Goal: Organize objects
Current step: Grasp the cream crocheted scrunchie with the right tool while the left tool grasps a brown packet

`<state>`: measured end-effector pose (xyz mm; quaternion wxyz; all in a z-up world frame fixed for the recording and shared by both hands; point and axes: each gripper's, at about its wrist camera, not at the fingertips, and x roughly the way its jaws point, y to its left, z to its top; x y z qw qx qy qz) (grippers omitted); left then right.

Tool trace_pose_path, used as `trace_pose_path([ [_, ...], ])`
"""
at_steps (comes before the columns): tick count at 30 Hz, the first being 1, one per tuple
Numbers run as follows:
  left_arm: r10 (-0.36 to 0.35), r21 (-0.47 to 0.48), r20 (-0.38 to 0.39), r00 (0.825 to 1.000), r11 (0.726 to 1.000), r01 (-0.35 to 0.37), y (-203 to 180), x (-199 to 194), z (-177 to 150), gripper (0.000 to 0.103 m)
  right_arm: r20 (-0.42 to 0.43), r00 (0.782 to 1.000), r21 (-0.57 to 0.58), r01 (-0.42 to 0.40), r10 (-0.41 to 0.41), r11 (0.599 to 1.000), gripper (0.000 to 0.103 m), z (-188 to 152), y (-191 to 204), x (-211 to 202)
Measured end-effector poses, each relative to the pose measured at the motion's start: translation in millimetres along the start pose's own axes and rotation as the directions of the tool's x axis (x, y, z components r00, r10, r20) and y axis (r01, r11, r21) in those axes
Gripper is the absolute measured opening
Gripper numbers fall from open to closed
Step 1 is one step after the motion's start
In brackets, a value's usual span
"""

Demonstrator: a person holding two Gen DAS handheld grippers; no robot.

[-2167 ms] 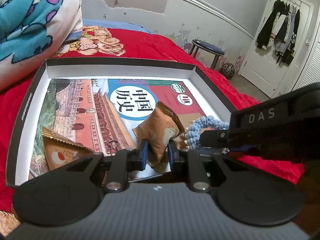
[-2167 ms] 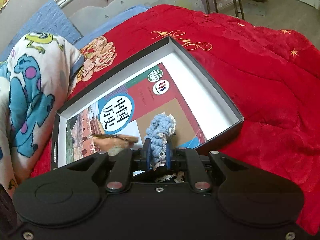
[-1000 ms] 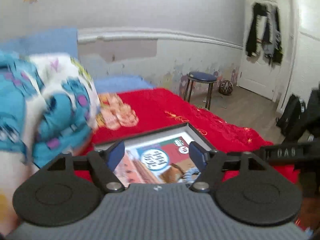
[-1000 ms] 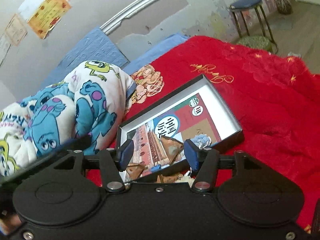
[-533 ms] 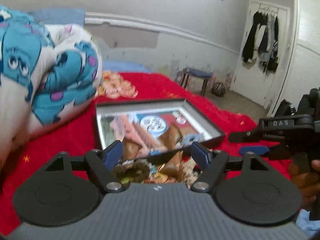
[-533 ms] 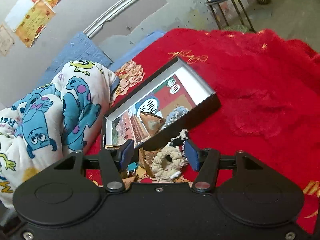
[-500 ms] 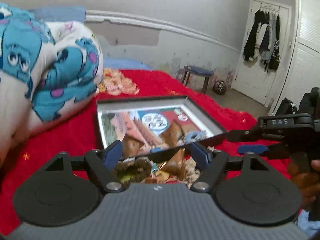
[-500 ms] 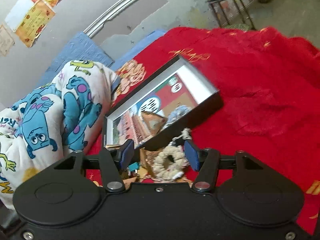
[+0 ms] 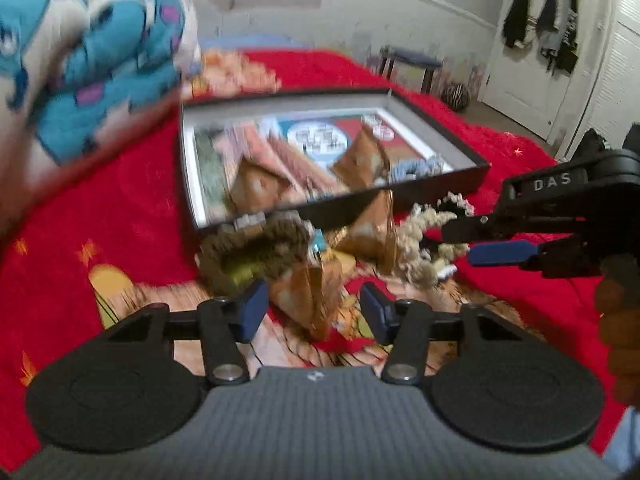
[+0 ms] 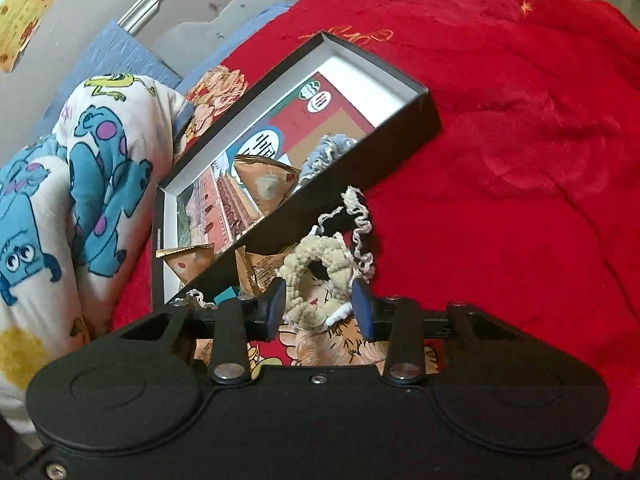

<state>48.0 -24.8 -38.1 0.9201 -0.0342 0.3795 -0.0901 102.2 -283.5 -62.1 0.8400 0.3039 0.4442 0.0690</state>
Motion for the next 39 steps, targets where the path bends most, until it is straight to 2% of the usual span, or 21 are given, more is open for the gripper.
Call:
trace_pose_path([
  [2,0.001,-0.006,-0.007,1.0,1.0,-0.001,2,1,-2,0.064,-0.011,1.0,0.007,-0.009,0.009,1.0,0.037,-1,0,4],
  [5,0.022,0.008,-0.004,1.0,1.0,-0.022,3,2,-4,0.061,-0.019,0.999,-0.021,0.028,-0.028,0.999,0.035,-4,4,11],
  [8,-0.002,-0.027,-0.013,1.0,1.0,0.002,6,5,0,0.057,-0.032,0.998,-0.027,0.049,-0.05,0.998,0.033,-7,4,16],
  [11,0.004,-0.026,-0.016,1.0,1.0,-0.004,7,10,3,0.057,-0.039,0.997,-0.037,0.069,-0.071,0.997,0.032,-10,4,21],
  [15,0.0,-0.032,-0.035,0.999,0.999,-0.001,9,21,2,0.058,-0.038,0.998,-0.032,0.056,-0.057,0.998,0.032,-11,5,25],
  [20,0.005,-0.002,-0.022,1.0,1.0,-0.005,4,25,1,0.061,-0.036,0.998,-0.002,0.045,-0.045,0.999,0.03,-10,1,29],
  [25,0.045,0.034,-0.038,0.998,0.998,-0.044,-2,37,-7,0.063,-0.042,0.998,0.025,0.041,-0.04,0.999,0.028,-9,-1,32],
  [26,0.054,0.045,-0.031,0.998,0.998,-0.052,-4,37,-8,0.062,-0.042,0.998,0.026,0.049,-0.048,0.998,0.028,-9,-1,33],
  [28,0.066,0.058,-0.024,0.998,0.996,-0.064,-7,36,-9,0.047,-0.039,0.998,0.023,0.058,-0.057,0.998,0.026,-9,1,33],
  [39,0.075,0.071,-0.014,0.997,0.995,-0.074,-11,29,-8,0.036,-0.053,0.998,0.122,0.042,-0.036,0.992,0.016,-7,-14,31],
])
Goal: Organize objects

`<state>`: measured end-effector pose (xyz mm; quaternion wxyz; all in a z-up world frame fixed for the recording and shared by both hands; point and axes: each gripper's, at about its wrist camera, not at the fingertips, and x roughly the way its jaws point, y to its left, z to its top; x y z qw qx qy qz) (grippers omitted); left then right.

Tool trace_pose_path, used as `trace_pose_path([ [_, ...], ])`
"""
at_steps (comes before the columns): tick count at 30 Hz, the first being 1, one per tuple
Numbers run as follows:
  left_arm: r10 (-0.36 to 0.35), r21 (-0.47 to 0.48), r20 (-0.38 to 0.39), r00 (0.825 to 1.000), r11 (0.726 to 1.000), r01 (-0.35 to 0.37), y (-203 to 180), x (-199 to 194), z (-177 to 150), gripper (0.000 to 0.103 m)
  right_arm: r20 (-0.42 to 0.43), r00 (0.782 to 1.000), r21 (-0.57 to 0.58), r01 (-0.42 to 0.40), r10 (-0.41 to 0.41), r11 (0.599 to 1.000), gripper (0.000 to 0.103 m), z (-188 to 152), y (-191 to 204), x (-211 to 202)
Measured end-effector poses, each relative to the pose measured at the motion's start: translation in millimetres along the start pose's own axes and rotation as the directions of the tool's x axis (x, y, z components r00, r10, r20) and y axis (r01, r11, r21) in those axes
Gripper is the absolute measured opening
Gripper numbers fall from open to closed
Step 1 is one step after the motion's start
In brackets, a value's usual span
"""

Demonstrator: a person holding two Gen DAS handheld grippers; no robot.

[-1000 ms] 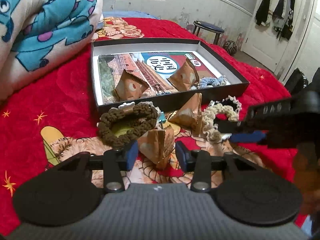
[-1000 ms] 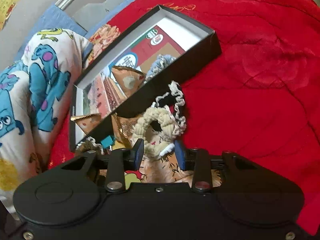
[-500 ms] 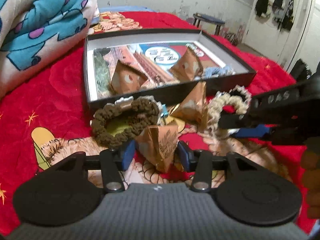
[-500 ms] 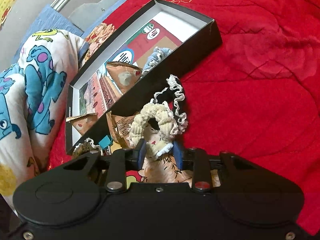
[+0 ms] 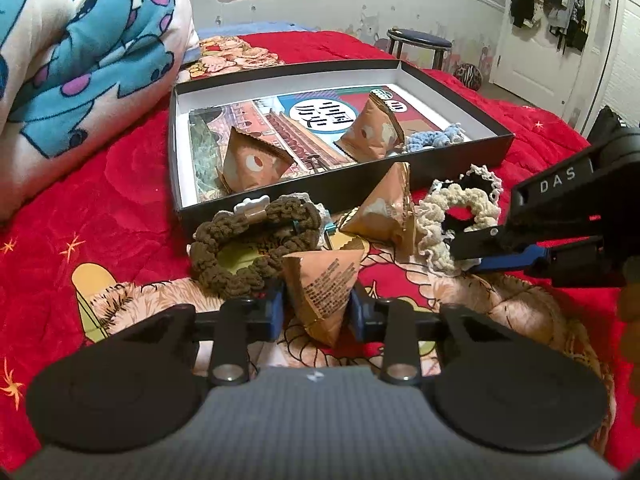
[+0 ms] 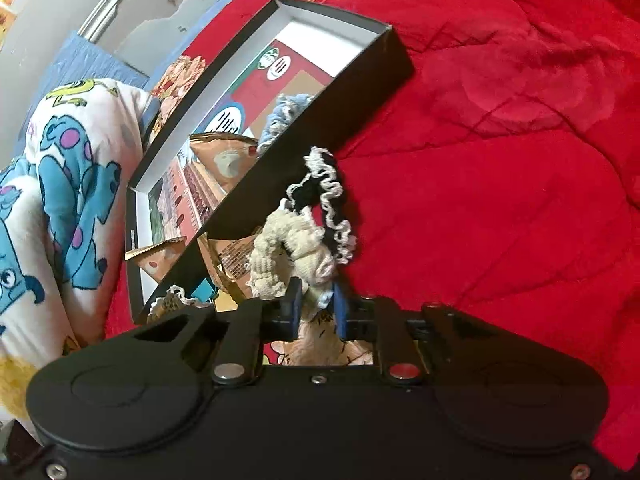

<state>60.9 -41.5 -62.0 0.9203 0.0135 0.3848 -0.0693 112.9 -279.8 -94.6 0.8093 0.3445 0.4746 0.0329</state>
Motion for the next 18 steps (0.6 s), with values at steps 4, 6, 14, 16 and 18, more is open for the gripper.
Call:
trace_pose_path([
  [4,0.023,0.018,-0.003,1.0,1.0,-0.023,-4,-4,-1,0.035,0.009,1.0,-0.041,0.023,-0.023,0.999,0.015,-1,6,-2],
  [6,0.031,0.03,-0.003,1.0,0.999,-0.031,-6,-6,-1,0.034,0.024,0.999,-0.078,0.049,-0.047,0.996,0.015,-3,11,-6],
  [14,0.039,0.069,0.011,0.999,0.997,-0.039,-15,-14,-4,0.034,0.055,0.997,-0.129,0.067,-0.06,0.989,0.014,-9,19,-20],
  [16,0.039,0.071,0.012,0.999,0.997,-0.04,-15,-15,-4,0.034,0.064,0.996,-0.127,0.066,-0.059,0.99,0.014,-9,19,-23],
  [18,0.042,0.071,0.015,0.999,0.997,-0.043,-16,-17,-4,0.034,0.075,0.996,-0.128,0.062,-0.053,0.99,0.014,-8,18,-26],
])
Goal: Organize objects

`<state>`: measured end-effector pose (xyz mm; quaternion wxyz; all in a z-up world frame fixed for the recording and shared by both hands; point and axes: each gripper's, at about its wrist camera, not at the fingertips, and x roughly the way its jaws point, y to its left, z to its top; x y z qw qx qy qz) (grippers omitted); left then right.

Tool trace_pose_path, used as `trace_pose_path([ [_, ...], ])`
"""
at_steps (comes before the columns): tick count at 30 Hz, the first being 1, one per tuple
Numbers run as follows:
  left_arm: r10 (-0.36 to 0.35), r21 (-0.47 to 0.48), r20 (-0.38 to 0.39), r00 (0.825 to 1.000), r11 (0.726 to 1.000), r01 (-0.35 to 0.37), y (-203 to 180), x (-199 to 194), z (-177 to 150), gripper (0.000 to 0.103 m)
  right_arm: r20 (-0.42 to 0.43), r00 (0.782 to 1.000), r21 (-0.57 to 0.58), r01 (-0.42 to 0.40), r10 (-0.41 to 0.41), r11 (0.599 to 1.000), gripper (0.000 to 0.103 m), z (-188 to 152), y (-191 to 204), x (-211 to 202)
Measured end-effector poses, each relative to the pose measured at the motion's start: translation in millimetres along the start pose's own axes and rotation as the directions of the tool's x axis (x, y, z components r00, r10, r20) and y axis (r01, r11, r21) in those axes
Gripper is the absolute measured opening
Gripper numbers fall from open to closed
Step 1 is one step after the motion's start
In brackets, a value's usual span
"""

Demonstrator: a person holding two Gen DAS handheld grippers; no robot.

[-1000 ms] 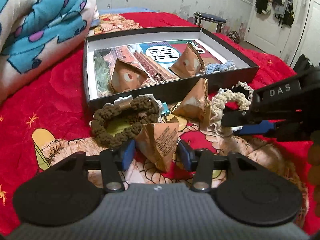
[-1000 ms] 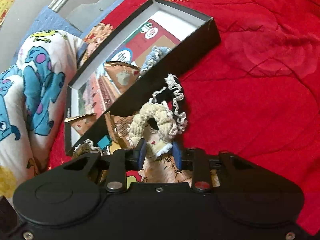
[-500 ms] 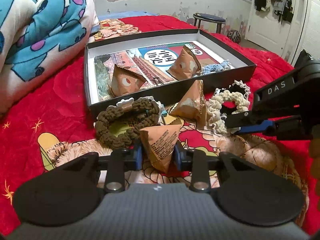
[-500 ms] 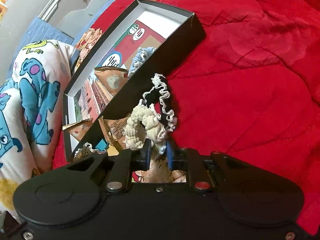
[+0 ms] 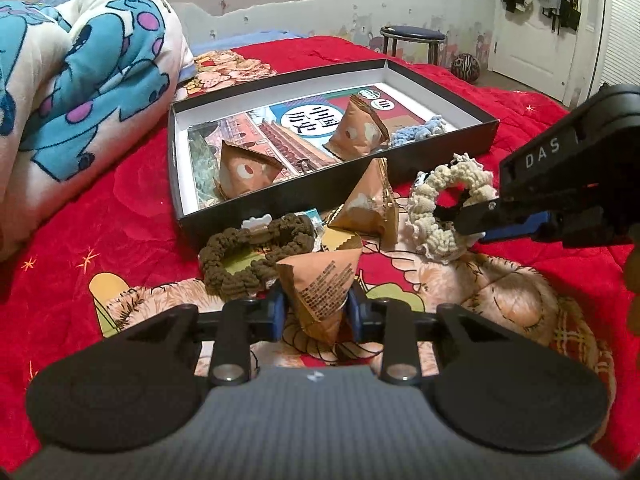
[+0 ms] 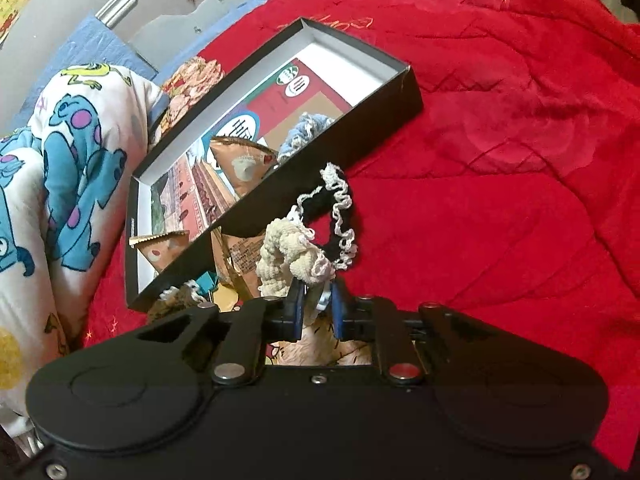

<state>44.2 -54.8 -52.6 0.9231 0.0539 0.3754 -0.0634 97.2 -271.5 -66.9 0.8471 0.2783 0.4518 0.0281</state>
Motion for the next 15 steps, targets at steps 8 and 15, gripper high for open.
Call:
trace_pose_path([
  [8,-0.009,-0.023,0.011,1.0,1.0,0.01,1,-9,1,0.034,0.039,0.998,-0.004,-0.044,0.044,0.999,0.014,2,1,-10],
  [15,-0.015,-0.032,0.022,1.0,0.999,0.016,2,-18,2,0.034,0.066,0.995,0.003,-0.074,0.074,0.997,0.014,3,1,-15],
])
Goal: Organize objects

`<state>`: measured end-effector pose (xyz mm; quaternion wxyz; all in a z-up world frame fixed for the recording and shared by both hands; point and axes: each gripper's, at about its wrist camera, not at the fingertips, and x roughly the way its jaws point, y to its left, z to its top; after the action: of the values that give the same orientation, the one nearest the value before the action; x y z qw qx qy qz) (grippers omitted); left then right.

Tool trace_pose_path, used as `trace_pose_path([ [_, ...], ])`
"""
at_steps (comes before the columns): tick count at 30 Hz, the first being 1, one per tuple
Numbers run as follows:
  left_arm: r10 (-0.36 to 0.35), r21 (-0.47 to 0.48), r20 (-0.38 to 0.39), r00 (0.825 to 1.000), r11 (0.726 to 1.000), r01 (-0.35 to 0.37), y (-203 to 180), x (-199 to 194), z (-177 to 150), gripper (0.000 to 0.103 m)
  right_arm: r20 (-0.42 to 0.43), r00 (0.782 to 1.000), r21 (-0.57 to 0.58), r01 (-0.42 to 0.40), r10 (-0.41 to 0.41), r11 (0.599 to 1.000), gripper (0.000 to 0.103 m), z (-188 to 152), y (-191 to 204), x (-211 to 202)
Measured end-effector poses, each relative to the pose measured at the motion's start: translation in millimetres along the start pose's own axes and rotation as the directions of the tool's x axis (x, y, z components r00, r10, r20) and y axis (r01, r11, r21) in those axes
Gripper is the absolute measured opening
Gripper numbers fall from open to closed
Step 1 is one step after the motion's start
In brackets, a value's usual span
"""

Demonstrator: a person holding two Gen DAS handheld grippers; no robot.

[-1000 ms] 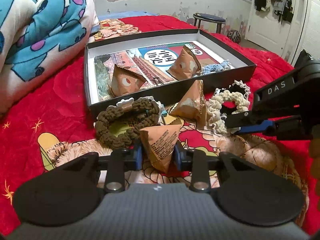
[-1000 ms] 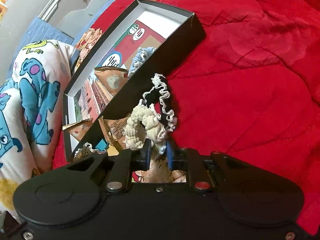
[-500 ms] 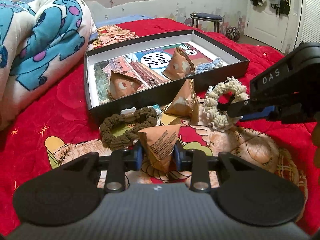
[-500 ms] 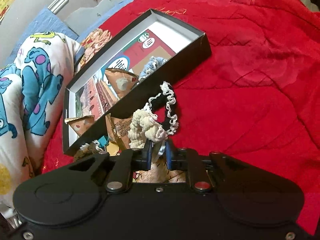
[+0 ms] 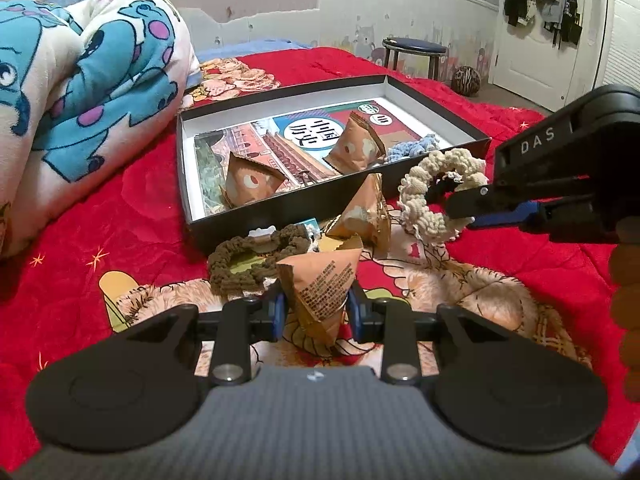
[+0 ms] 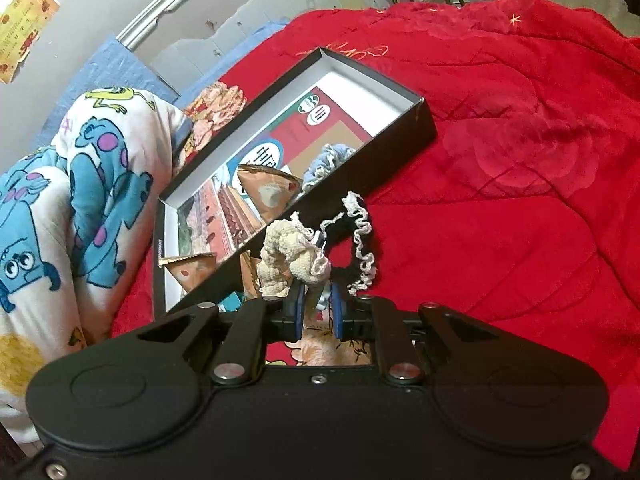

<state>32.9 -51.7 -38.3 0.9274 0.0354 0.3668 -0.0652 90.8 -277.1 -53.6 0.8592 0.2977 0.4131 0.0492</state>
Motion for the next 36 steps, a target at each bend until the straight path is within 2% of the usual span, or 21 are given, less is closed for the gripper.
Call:
trace_pose_path([
  [11,-0.016,0.002,0.021,1.0,1.0,0.016,-4,-10,0,0.034,0.057,0.997,-0.015,-0.047,0.048,0.999,0.014,2,4,-10],
  [14,-0.02,-0.025,0.037,0.999,0.999,0.02,1,-12,3,0.034,0.07,0.995,-0.015,-0.068,0.069,0.998,0.014,4,4,-13],
  [18,0.0,-0.048,0.059,0.998,0.999,0.002,7,-15,6,0.034,0.076,0.994,-0.04,-0.071,0.074,0.997,0.014,9,6,-15],
  [26,0.043,-0.089,0.086,0.995,0.995,-0.035,25,-17,14,0.034,0.116,0.99,-0.01,-0.084,0.085,0.996,0.014,21,-2,-22],
  [36,0.069,-0.093,0.109,0.992,0.994,-0.059,30,-20,18,0.034,0.148,0.983,0.015,-0.11,0.107,0.994,0.014,28,-5,-23],
])
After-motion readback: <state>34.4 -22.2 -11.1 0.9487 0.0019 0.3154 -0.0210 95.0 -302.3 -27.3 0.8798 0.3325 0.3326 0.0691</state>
